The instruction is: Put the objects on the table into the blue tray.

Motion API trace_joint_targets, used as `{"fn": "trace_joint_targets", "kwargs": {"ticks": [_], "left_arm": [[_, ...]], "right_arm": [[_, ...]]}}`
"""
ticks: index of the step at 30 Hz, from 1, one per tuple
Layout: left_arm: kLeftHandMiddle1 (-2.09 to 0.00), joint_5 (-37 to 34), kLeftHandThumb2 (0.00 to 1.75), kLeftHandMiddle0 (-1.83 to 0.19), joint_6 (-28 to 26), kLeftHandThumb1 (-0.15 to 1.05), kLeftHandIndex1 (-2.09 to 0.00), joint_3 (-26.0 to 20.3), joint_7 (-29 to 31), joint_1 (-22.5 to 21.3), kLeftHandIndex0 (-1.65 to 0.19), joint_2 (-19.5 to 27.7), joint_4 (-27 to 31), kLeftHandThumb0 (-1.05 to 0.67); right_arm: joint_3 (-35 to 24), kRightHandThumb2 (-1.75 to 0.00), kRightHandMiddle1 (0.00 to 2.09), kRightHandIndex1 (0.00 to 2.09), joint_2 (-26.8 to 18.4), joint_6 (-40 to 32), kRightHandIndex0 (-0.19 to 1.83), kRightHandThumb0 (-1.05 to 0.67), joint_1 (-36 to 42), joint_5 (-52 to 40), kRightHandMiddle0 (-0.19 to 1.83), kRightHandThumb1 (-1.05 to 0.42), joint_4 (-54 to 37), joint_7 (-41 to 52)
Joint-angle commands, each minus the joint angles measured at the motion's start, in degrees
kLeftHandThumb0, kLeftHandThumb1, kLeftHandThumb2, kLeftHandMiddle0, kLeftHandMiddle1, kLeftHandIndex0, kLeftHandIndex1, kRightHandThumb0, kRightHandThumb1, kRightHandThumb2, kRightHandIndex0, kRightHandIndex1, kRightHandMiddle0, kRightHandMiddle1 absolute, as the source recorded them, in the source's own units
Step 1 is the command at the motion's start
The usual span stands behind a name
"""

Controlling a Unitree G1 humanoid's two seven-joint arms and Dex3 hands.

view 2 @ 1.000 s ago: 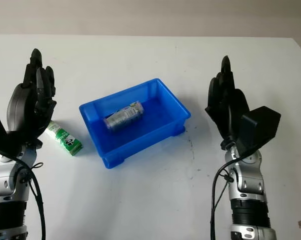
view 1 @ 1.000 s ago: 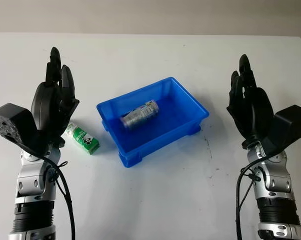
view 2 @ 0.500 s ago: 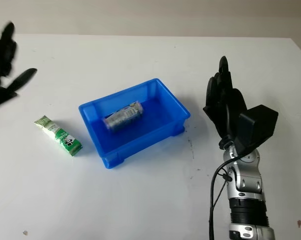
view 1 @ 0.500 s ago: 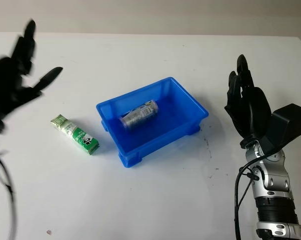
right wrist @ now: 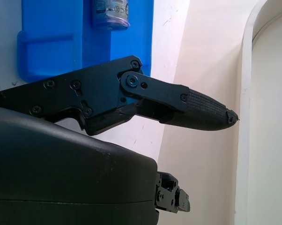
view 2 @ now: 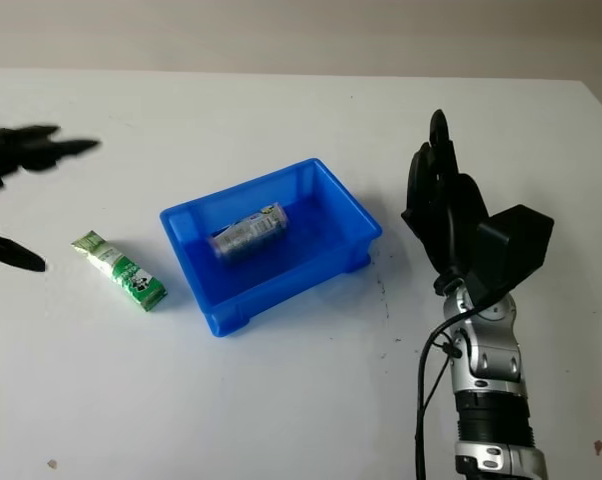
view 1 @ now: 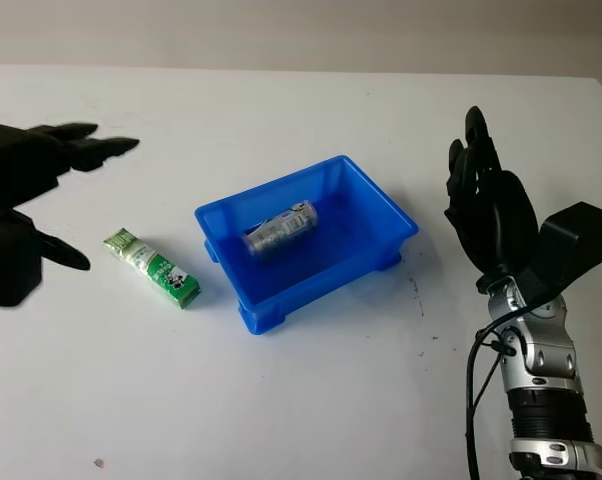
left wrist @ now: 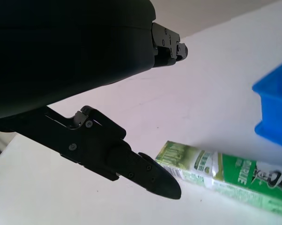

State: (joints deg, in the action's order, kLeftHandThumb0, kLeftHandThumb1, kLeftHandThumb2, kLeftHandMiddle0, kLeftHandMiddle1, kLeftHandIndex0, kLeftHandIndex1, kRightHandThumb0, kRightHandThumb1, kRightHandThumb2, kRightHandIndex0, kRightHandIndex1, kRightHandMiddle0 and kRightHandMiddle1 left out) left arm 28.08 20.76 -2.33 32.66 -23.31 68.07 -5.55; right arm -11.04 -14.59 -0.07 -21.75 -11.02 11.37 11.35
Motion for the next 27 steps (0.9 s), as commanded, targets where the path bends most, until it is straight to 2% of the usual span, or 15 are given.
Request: {"fn": "trace_joint_targets", "kwargs": {"ticks": [1, 7, 10, 17, 21, 27], "left_arm": [[-0.05, 2.09, 0.06, 0.0, 0.81, 0.8, -0.04, 1.7, -0.68, -2.08, -0.02, -0.04, -0.41, -0.57], [-0.06, 4.09, 0.06, -0.04, 1.79, 0.81, -0.06, 5.12, -0.57, -3.53, -0.05, -3.1, -1.63, -0.58], [-0.05, 4.43, 0.06, -0.02, 3.41, 0.82, -0.05, 6.98, -1.39, -4.27, -0.03, -5.19, -4.23, -0.58], [-0.07, 6.92, 0.07, -0.05, 4.6, 0.87, -0.07, 9.97, -4.36, -5.54, -0.07, -9.57, -7.25, -0.52], [-0.08, 8.15, 0.07, -0.14, 8.83, 0.91, -0.1, 11.59, -8.49, -6.74, -0.16, -11.19, -12.42, -0.48], [-0.08, 10.72, 0.06, -0.19, 10.24, 0.93, -0.11, 13.59, -11.35, -7.86, -0.2, -12.44, -16.17, -0.49]], "right_arm": [[-0.45, -0.71, 0.0, 0.0, -0.15, 0.92, -0.19, -0.79, -0.66, -0.13, -0.19, -1.05, -0.06, 0.1], [-1.11, -0.7, 0.0, 0.0, -0.41, 1.32, -0.19, -0.79, -0.04, -0.39, -0.19, -1.05, -0.21, 0.38], [-1.26, -0.7, 0.0, 0.0, -0.4, 0.92, -0.19, -0.79, 0.13, -0.41, -0.19, -1.05, -0.39, 0.36], [-1.2, -0.7, 0.0, 0.0, -0.31, 0.99, -0.19, -0.78, 0.63, -0.33, -0.19, -1.05, -0.77, 0.42], [-1.53, -0.7, 0.0, 0.0, -0.21, 1.25, -0.19, -0.77, 1.21, -0.61, -0.19, -1.05, -1.21, 0.34], [-1.85, -0.69, 0.0, 0.0, -0.1, 0.79, -0.19, -0.77, 2.03, -1.71, -0.19, -1.05, -2.31, 0.84]]}}
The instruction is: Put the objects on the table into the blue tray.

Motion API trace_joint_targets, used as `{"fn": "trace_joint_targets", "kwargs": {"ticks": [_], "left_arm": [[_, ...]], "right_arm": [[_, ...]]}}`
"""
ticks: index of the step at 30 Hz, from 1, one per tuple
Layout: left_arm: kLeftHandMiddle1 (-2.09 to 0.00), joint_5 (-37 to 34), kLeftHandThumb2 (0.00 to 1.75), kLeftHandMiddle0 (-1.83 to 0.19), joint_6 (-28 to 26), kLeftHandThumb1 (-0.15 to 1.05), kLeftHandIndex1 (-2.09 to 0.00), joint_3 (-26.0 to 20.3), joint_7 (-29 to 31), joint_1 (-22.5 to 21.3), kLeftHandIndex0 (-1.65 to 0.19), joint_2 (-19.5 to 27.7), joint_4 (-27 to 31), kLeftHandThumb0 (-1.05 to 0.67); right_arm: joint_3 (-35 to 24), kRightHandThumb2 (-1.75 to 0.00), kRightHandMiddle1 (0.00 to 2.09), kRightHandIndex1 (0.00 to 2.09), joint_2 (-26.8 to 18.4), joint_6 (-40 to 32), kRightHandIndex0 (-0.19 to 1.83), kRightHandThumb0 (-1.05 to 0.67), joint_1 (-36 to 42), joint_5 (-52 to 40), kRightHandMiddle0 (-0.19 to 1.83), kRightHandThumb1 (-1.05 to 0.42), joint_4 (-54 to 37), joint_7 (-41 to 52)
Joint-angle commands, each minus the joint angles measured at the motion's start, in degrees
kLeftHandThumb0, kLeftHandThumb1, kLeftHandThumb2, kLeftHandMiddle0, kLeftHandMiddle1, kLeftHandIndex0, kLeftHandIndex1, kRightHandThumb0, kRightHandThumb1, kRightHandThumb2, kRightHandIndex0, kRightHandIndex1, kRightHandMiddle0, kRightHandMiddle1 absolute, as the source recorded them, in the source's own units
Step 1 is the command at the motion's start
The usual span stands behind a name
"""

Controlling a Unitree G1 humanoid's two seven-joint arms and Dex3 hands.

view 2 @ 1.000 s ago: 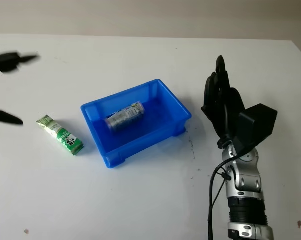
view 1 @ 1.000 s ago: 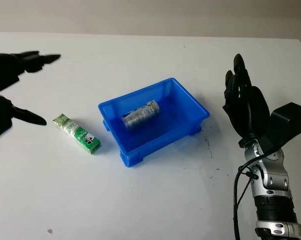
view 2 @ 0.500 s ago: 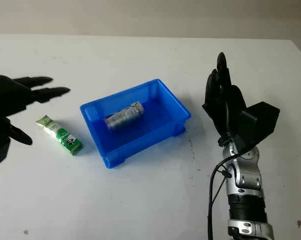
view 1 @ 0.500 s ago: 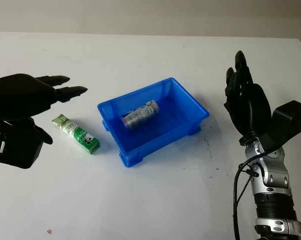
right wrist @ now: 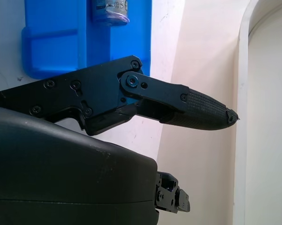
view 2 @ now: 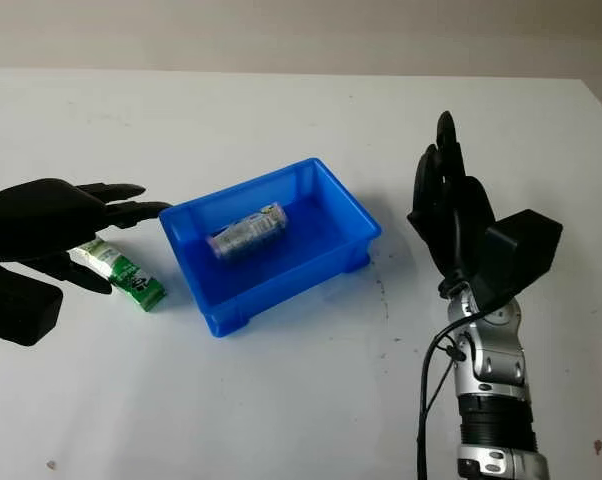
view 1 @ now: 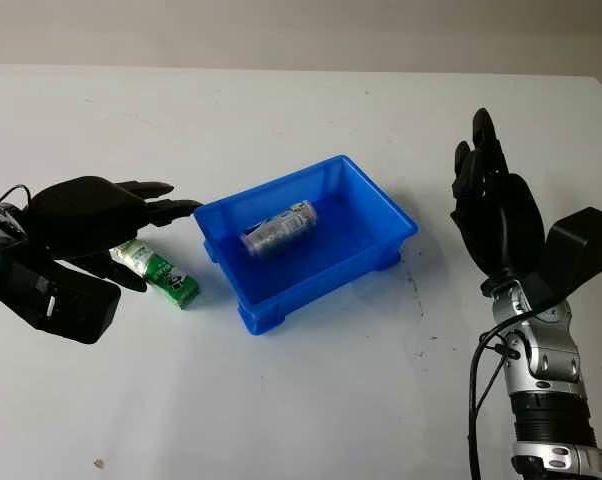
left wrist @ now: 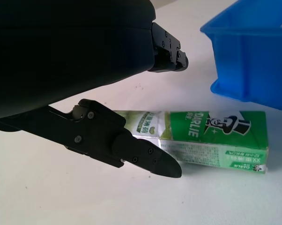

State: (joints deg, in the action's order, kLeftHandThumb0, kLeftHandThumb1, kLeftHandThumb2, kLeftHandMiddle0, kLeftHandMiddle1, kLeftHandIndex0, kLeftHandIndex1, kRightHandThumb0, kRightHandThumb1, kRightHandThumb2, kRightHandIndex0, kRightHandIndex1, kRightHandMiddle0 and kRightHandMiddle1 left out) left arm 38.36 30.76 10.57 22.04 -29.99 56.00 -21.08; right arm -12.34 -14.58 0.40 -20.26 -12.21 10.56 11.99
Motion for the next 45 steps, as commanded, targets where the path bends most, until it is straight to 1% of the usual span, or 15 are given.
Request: {"fn": "trace_joint_targets", "kwargs": {"ticks": [1, 5, 7, 8, 10, 12, 13, 14, 21, 27, 31, 33, 39, 42, 45], "left_arm": [[-0.08, 0.55, 0.06, -0.2, 0.29, 0.93, -0.11, 0.92, -0.93, -1.29, -0.2, -0.66, -1.13, -0.49], [-0.13, -0.88, 0.06, -0.34, 0.75, 0.92, -0.15, 0.96, -1.33, -1.23, -0.3, -2.12, -2.57, -0.45], [-1.12, 0.65, 0.05, -0.27, 2.52, 0.94, -0.38, 1.41, -4.0, -1.33, -0.46, -2.02, -2.96, -0.42], [-1.7, 2.05, 0.05, -0.35, 3.13, 0.95, -0.94, 1.75, -5.57, -1.35, -0.41, -1.78, -2.93, -0.41], [-2.01, 5.99, 0.06, -0.7, 4.16, 0.98, -1.73, 2.72, -9.07, -1.48, -0.4, -0.97, -2.73, -0.44], [-2.07, 9.07, 0.07, -0.95, 3.82, 1.02, -2.0, 3.55, -10.3, -1.54, -0.52, -0.27, -1.94, -0.49], [-2.09, 9.8, 0.09, -1.08, 3.65, 1.04, -2.06, 3.68, -10.57, -1.52, -0.63, -0.15, -1.71, -0.52], [-2.09, 10.47, 0.11, -1.11, 3.15, 1.04, -2.07, 3.67, -10.44, -1.26, -0.65, 0.03, -1.05, -0.54], [-2.09, 12.52, 0.39, -1.11, 2.48, 1.05, -2.09, 2.4, -12.58, 0.59, -0.66, 1.37, 2.6, -0.62], [-2.09, 9.18, 0.29, -1.0, 2.29, 1.05, -2.09, -0.11, -13.08, 0.64, -0.58, 2.04, 4.71, -0.55], [-2.09, 7.69, 0.32, -0.89, -1.75, 1.05, -2.09, -2.17, -10.54, 0.45, -0.42, 2.51, 6.98, -0.56], [-2.09, 7.99, 0.28, -0.8, -3.11, 1.05, -2.09, -3.21, -11.24, -0.07, -0.38, 2.91, 7.6, -0.52], [-2.09, 12.48, 0.23, -0.74, -8.24, 1.05, -2.09, -4.75, -14.02, -3.19, -0.39, 4.38, 8.72, -0.52], [-2.09, 14.94, 0.21, -0.74, -9.46, 1.05, -2.09, -5.49, -18.75, -5.46, -0.43, 5.37, 8.09, -0.54], [-2.09, 20.16, 0.22, -0.75, -12.13, 1.05, -2.09, -5.82, -23.52, -8.13, -0.38, 6.74, 9.81, -0.58]], "right_arm": [[-0.54, -0.69, 0.0, 0.0, -0.14, 0.32, -0.19, -0.77, 0.68, -0.6, -0.19, -1.05, -1.66, 0.32], [-0.48, -0.69, 0.0, 0.0, -0.13, 0.16, -0.19, -0.76, 1.1, -0.57, -0.19, -1.05, -2.42, 0.26], [-0.57, -0.69, 0.0, 0.0, -0.08, -0.04, -0.19, -0.76, 1.21, -0.73, -0.19, -1.05, -2.61, 0.24], [-0.6, -0.69, 0.0, 0.0, -0.09, 0.0, -0.19, -0.76, 1.24, -0.74, -0.19, -1.05, -2.62, 0.22], [-0.67, -0.69, 0.0, 0.0, -0.17, 0.15, -0.19, -0.76, 1.26, -0.9, -0.19, -1.05, -2.45, 0.44], [-0.7, -0.69, 0.0, 0.0, -0.21, 0.22, -0.19, -0.76, 1.23, -0.91, -0.19, -1.05, -2.4, 0.47], [-0.7, -0.69, 0.0, 0.0, -0.21, 0.2, -0.19, -0.76, 1.22, -0.9, -0.19, -1.05, -2.42, 0.44], [-0.74, -0.69, 0.0, 0.0, -0.14, 0.17, -0.19, -0.75, 1.22, -0.94, -0.19, -1.05, -2.46, 0.38], [-0.66, -0.68, 0.0, 0.0, 0.1, -0.29, -0.19, -0.75, 1.08, -1.11, -0.19, -1.05, -2.59, 0.28], [-0.56, -0.68, 0.0, 0.0, 0.11, 0.09, -0.19, -0.73, 0.77, -1.07, -0.19, -1.05, -1.76, 0.52], [-0.53, -0.68, 0.0, 0.0, 0.38, 0.4, -0.19, -0.73, 0.54, -1.17, -0.19, -1.05, -1.23, 0.77], [-0.49, -0.68, 0.0, 0.0, 0.49, 0.22, -0.19, -0.72, 0.53, -1.17, -0.19, -1.05, -1.31, 0.68], [-0.46, -0.68, 0.0, 0.0, 0.69, 0.32, -0.19, -0.72, 0.58, -1.11, -0.19, -1.05, -1.33, 0.53], [-0.42, -0.68, 0.0, 0.0, 0.74, 0.25, -0.19, -0.71, 0.61, -1.17, -0.19, -1.05, -1.3, 0.7], [-0.44, -0.69, 0.0, 0.0, 0.81, 0.49, -0.19, -0.71, 0.55, -0.98, -0.19, -1.05, -0.96, 0.64]]}}
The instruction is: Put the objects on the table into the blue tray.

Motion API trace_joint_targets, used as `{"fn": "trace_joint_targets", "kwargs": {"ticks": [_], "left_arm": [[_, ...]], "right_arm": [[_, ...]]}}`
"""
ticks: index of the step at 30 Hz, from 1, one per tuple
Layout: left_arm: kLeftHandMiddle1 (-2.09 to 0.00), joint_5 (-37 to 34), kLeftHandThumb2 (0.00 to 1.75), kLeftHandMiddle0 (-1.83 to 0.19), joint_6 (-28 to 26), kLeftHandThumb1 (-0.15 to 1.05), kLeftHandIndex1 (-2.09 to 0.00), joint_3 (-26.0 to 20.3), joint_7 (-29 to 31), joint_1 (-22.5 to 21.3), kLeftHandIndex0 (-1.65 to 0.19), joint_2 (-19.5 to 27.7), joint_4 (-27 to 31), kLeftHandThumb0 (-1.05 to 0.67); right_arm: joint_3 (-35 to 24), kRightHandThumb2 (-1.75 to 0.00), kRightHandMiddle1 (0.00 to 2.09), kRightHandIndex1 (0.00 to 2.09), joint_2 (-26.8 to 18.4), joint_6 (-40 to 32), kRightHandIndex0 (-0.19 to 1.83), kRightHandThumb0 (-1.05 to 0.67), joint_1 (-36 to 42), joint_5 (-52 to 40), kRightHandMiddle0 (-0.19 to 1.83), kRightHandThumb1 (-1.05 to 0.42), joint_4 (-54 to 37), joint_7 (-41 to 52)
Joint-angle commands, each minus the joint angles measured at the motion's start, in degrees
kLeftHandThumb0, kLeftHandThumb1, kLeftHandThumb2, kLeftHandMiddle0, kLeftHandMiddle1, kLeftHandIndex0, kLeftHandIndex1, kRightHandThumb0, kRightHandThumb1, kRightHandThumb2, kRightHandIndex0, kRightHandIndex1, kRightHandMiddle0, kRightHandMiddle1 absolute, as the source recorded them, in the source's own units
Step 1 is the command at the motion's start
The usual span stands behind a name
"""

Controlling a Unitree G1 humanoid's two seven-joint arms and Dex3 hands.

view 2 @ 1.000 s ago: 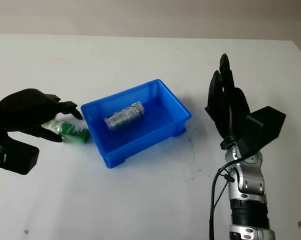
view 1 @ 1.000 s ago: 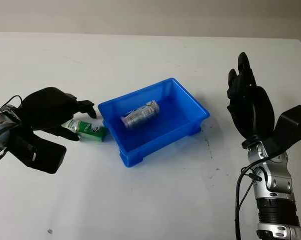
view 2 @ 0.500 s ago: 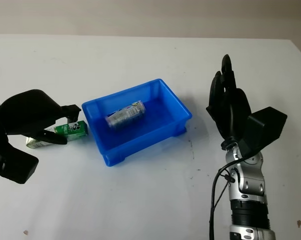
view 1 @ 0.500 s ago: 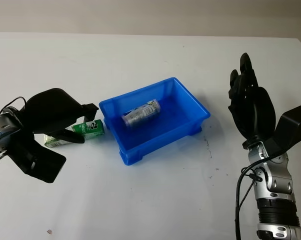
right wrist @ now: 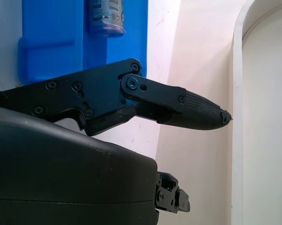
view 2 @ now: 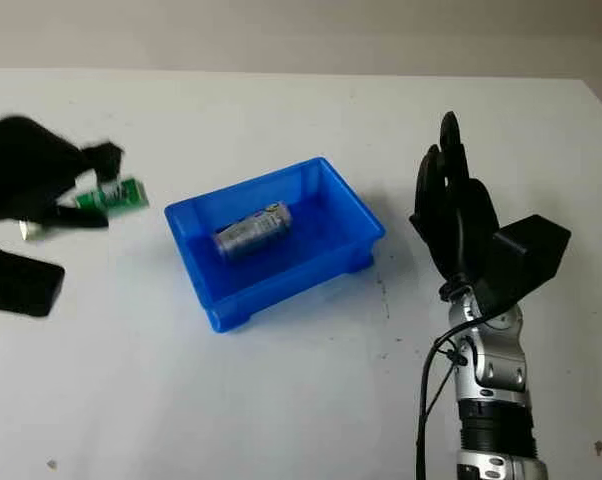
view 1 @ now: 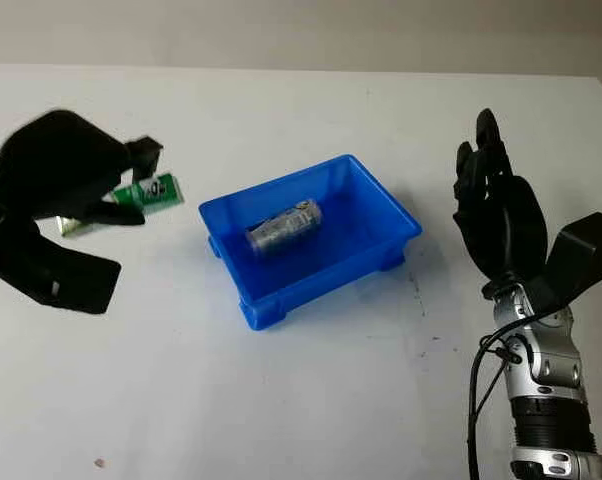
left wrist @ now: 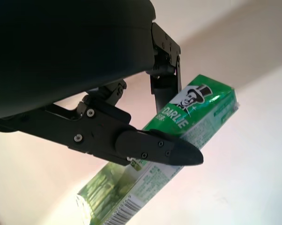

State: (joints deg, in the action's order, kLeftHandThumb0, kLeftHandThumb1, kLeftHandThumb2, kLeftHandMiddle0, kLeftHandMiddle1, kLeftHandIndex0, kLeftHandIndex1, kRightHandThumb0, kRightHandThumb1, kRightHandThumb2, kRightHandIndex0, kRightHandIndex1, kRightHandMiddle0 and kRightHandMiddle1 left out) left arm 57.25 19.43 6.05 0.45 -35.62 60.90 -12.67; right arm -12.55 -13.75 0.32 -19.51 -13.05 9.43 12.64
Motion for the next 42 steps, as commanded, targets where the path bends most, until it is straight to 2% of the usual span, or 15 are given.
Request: {"fn": "trace_joint_targets", "kwargs": {"ticks": [1, 5, 9, 14, 17, 22, 25, 30, 31, 33, 35, 36, 37, 39, 42], "left_arm": [[-2.09, 2.66, 0.2, -0.83, -1.92, 1.05, -2.08, -1.36, -3.17, -3.46, -0.41, 1.88, 2.12, -0.58], [-2.09, 1.2, 0.21, -0.88, -5.54, 1.05, -2.09, -2.24, -3.29, -7.2, -0.49, -1.49, 6.55, -0.6], [-2.09, -2.31, 0.18, -0.95, -4.67, 1.05, -2.01, -0.72, -2.6, -10.13, -0.59, -6.49, 11.37, -0.62], [-2.09, -6.09, 0.2, -1.04, -4.89, 1.05, -2.06, 4.53, 5.24, -14.1, -0.65, -16.2, 15.56, -0.6], [-2.09, -10.43, 0.25, -1.03, -4.51, 1.05, -1.98, 6.86, 9.37, -15.47, -0.56, -21.85, 14.2, -0.59], [-2.09, -13.1, 0.28, -1.08, -3.85, 1.05, -2.09, 9.94, 13.0, -16.0, -0.63, -27.58, 11.04, -0.59], [-2.09, -13.38, 0.26, -0.91, -3.58, 1.05, -1.94, 11.58, 14.8, -16.01, -0.53, -29.49, 8.85, -0.55], [-2.09, -13.31, 0.26, -0.72, -2.9, 1.05, -2.03, 13.66, 17.55, -15.43, -0.29, -30.42, 4.92, -0.54], [-1.92, -12.97, 0.29, -0.51, -2.79, 1.05, -1.74, 13.89, 17.83, -15.18, -0.14, -30.23, 4.57, -0.57], [-1.62, -13.48, 0.31, -0.35, -2.97, 1.05, -1.26, 13.8, 18.78, -14.54, -0.08, -30.08, 4.1, -0.59], [-1.15, -14.49, 0.33, -0.18, -3.44, 1.05, -0.84, 13.43, 20.04, -14.12, -0.03, -30.1, 3.82, -0.6], [-1.05, -15.08, 0.34, -0.17, -3.86, 1.05, -0.76, 13.21, 20.85, -14.01, -0.02, -30.06, 3.66, -0.6], [-0.65, -15.49, 0.36, -0.11, -4.16, 1.05, -0.63, 13.07, 21.51, -13.98, 0.05, -29.88, 3.54, -0.6], [-0.26, -15.96, 0.39, -0.1, -5.09, 1.05, -0.49, 12.98, 23.23, -14.15, 0.11, -29.4, 3.68, -0.61], [-0.11, -16.13, 0.42, -0.08, -7.05, 1.05, -0.42, 12.9, 26.1, -14.67, 0.14, -28.74, 4.77, -0.62]], "right_arm": [[-0.23, -0.69, 0.0, 0.0, -0.03, 0.54, -0.19, -0.71, -0.25, -0.13, -0.19, -1.05, 0.33, 0.04], [-0.33, -0.68, 0.0, 0.0, 0.1, 0.51, -0.19, -0.72, -0.55, -0.56, -0.19, -1.05, 0.86, 0.41], [-0.2, -0.67, 0.0, 0.0, 0.29, 0.64, -0.19, -0.73, -0.78, -0.52, -0.19, -1.05, 1.1, 0.31], [0.06, -0.66, 0.0, 0.0, 0.43, 0.53, -0.19, -0.74, -0.66, -0.16, -0.19, -1.05, 1.0, 0.16], [0.27, -0.67, 0.0, 0.0, 0.28, 0.55, -0.19, -0.74, -0.31, 0.33, -0.19, -1.05, 0.54, -0.14], [0.16, -0.66, 0.0, 0.0, 0.47, 0.09, -0.19, -0.73, 0.48, 0.21, -0.19, -1.05, -0.83, -0.79], [0.1, -0.65, 0.0, 0.0, 0.49, -0.03, -0.19, -0.73, 0.99, 0.17, -0.19, -1.05, -1.5, -1.08], [0.05, -0.65, 0.0, 0.0, 0.76, -0.77, -0.19, -0.72, 1.85, -0.02, -0.19, -1.05, -2.9, -1.89], [0.06, -0.65, 0.0, 0.0, 0.78, -0.74, -0.19, -0.72, 2.02, -0.06, -0.19, -1.05, -3.08, -1.96], [0.12, -0.65, 0.0, 0.0, 0.77, -0.81, -0.19, -0.71, 2.23, 0.02, -0.19, -1.05, -3.34, -2.27], [0.23, -0.65, 0.0, 0.0, 0.75, -0.92, -0.19, -0.71, 2.31, 0.06, -0.19, -1.05, -3.45, -2.39], [0.35, -0.65, 0.0, 0.0, 0.78, -0.99, -0.19, -0.71, 2.28, 0.19, -0.19, -1.05, -3.44, -2.53], [0.48, -0.65, 0.0, 0.0, 0.84, -1.08, -0.19, -0.72, 2.24, 0.34, -0.19, -1.05, -3.43, -2.72], [0.6, -0.64, 0.0, 0.0, 0.99, -1.23, -0.19, -0.72, 2.12, 0.37, -0.19, -1.05, -3.36, -2.95], [0.73, -0.64, 0.0, 0.0, 0.97, -1.39, -0.19, -0.72, 1.94, 0.3, -0.19, -1.05, -3.22, -2.94]]}}
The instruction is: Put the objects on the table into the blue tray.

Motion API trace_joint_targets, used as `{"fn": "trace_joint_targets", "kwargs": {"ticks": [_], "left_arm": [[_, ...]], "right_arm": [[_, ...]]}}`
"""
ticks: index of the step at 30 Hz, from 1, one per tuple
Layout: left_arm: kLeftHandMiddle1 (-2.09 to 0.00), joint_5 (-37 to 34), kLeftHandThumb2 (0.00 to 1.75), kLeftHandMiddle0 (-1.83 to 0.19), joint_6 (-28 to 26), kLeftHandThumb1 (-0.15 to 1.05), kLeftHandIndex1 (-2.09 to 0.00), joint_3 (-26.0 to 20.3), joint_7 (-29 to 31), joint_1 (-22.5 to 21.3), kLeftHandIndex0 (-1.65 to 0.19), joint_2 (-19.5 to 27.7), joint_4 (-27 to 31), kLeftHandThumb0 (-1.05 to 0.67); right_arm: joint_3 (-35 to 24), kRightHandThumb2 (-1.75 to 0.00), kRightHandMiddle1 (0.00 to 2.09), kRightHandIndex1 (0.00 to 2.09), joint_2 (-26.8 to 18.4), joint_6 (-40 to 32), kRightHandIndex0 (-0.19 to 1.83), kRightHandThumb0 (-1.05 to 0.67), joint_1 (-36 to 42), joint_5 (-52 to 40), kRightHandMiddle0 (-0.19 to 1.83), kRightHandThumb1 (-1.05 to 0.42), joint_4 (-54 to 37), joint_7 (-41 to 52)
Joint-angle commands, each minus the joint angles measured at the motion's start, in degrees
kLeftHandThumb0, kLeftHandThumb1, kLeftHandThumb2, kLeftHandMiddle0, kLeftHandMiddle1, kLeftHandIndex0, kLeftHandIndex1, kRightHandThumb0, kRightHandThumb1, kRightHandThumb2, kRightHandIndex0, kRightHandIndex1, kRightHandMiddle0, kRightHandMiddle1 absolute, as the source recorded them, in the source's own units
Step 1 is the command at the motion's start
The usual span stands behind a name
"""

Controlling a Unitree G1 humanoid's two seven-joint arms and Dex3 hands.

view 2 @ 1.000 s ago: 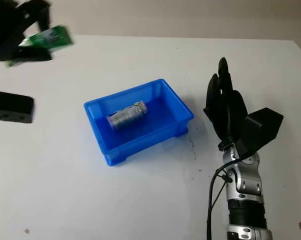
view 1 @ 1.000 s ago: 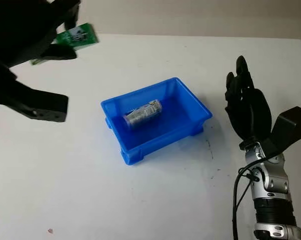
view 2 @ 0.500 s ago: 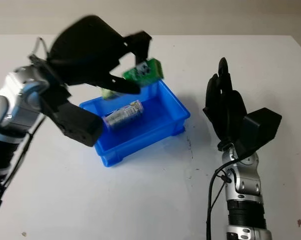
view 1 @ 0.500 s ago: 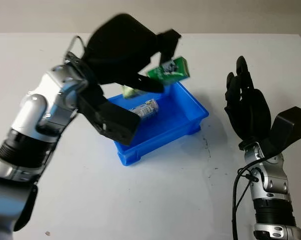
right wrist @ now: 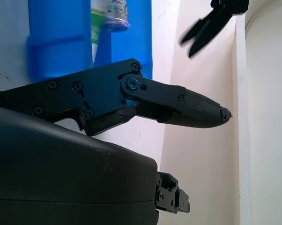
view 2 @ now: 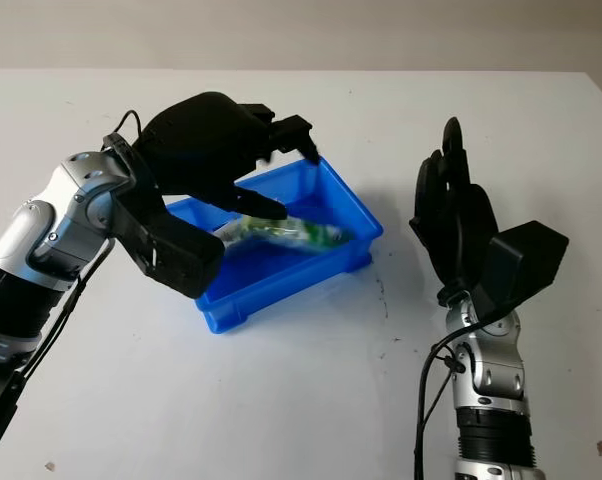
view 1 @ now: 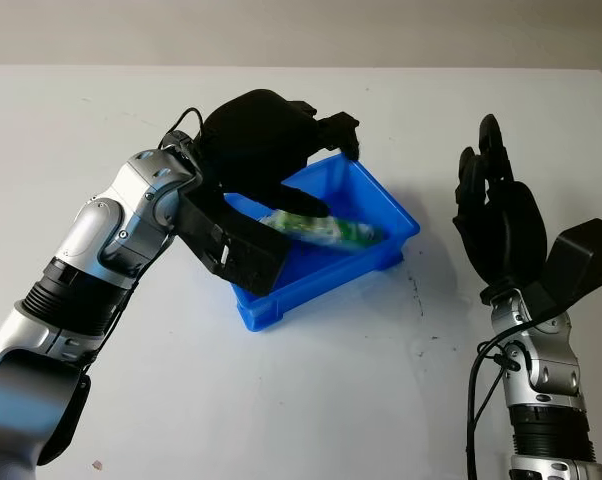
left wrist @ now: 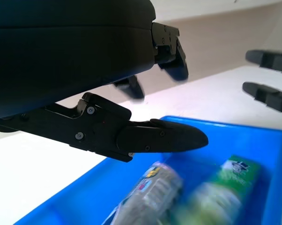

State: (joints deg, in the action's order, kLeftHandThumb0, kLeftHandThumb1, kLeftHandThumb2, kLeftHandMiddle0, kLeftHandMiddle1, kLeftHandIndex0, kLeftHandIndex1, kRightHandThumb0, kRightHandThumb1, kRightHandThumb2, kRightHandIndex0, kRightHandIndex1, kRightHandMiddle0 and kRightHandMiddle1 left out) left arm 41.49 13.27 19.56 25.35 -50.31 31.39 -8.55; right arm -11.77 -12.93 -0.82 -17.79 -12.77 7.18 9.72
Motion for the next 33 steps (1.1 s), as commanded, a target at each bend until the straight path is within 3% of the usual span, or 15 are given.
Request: {"fn": "trace_joint_targets", "kwargs": {"ticks": [1, 6, 10, 12, 16, 20, 28, 33], "left_arm": [[-0.06, -0.37, 0.45, 0.01, -2.11, 1.05, -0.31, -0.72, 2.93, -0.31, 0.17, 1.11, 1.37, -0.63], [-0.03, -5.17, 0.52, 0.1, -8.54, 1.05, -0.18, -5.94, 4.15, -0.54, 0.19, 0.55, 3.7, -0.67], [-0.05, -15.3, 0.49, 0.09, -12.75, 1.05, -0.16, -14.5, -1.67, 2.57, 0.16, -2.84, 4.72, -0.64], [-0.14, -19.69, 0.5, -0.06, -14.72, 1.05, -0.14, -18.46, -5.02, 4.3, 0.18, -4.56, 4.67, -0.64], [-0.09, -29.64, 0.62, 0.03, -12.62, 1.05, -0.16, -26.77, -13.54, 9.09, 0.12, -9.03, 2.86, -0.6], [-0.04, -40.56, 0.68, 0.14, -17.14, 1.05, -0.06, -34.35, -17.24, 17.27, 0.18, -13.39, 4.6, -0.63], [-0.04, -49.61, 0.65, 0.16, -17.49, 1.05, -0.04, -37.66, -20.01, 29.76, 0.18, -18.61, 6.32, -0.69], [0.0, -51.66, 0.67, 0.19, -16.59, 1.05, 0.0, -36.73, -19.87, 33.43, 0.19, -20.45, 6.97, -0.72]], "right_arm": [[0.01, -0.64, 0.0, 0.0, 0.11, -0.32, -0.19, -0.72, 0.09, 0.0, -0.19, -1.05, -0.87, 0.07], [-0.12, -0.63, 0.0, 0.0, 0.2, -0.3, -0.19, -0.73, -0.27, -0.24, -0.19, -1.05, -0.36, 0.19], [-0.09, -0.63, 0.0, 0.0, 0.39, 0.31, -0.19, -0.74, -0.58, 0.07, -0.19, -1.05, -0.1, -0.15], [-0.09, -0.63, 0.0, 0.0, 0.51, 0.95, -0.19, -0.74, -0.88, 0.24, -0.19, -1.05, 0.17, -0.21], [-0.39, -0.64, 0.0, 0.0, 0.76, 1.79, -0.19, -0.73, -1.98, -0.21, -0.19, -1.05, 1.04, 0.02], [-0.19, -0.65, 0.0, 0.0, 0.6, 1.74, -0.19, -0.75, -3.4, -0.26, -0.19, -1.05, 1.5, 0.43], [0.33, -0.66, 0.0, 0.0, 1.6, 1.56, -0.19, -0.75, -4.39, 0.11, -0.19, -1.05, 1.73, -0.53], [0.61, -0.69, 0.0, 0.0, 1.87, 1.36, -0.19, -0.74, -4.67, 0.19, -0.19, -1.05, 1.81, -0.5]]}}
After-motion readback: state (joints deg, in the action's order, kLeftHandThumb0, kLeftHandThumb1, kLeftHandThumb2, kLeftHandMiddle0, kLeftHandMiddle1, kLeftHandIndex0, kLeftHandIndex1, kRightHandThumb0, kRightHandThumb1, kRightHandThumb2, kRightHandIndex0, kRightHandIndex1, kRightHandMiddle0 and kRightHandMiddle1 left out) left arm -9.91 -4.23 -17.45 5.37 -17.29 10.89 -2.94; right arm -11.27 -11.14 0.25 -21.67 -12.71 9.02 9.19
